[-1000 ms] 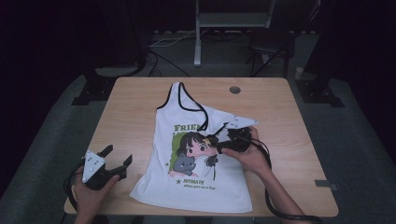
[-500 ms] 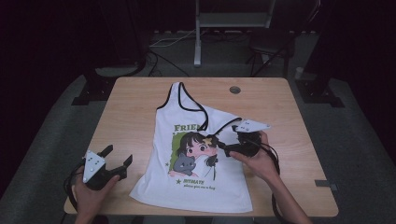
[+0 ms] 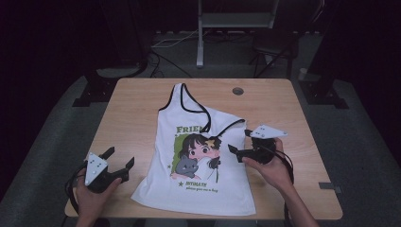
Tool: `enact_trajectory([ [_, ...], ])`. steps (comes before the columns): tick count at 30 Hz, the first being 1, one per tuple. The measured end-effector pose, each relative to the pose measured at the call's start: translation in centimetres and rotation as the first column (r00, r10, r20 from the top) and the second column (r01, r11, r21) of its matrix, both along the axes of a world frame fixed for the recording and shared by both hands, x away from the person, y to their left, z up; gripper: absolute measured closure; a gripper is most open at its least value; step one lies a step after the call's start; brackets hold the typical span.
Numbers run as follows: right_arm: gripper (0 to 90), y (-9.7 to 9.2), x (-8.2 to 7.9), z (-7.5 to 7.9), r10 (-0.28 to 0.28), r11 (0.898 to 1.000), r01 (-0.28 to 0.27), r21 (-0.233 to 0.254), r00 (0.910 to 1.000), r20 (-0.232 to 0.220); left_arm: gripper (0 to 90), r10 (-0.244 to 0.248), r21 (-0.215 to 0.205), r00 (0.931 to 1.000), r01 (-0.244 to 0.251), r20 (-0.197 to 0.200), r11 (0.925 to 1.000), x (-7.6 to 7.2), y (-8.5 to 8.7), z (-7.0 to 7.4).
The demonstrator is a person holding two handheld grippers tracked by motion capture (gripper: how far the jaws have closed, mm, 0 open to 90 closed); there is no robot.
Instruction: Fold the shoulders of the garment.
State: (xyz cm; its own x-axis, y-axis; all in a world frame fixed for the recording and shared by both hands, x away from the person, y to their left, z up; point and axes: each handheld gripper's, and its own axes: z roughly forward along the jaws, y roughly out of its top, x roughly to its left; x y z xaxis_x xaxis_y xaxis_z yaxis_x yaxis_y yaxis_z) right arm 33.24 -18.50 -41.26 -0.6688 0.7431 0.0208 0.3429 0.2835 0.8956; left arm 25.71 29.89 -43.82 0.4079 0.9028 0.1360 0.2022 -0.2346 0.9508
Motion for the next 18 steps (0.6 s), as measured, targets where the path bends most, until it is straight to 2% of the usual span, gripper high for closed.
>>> enact_trajectory([
  [18,13.4,-3.8,-2.3,-0.7,-0.084,0.996,0.084,0.023,0.9964,0.007,19.5,0.002,0.011,1.0,-0.002,-0.003,0.9999,0.0,-0.1,0.0],
])
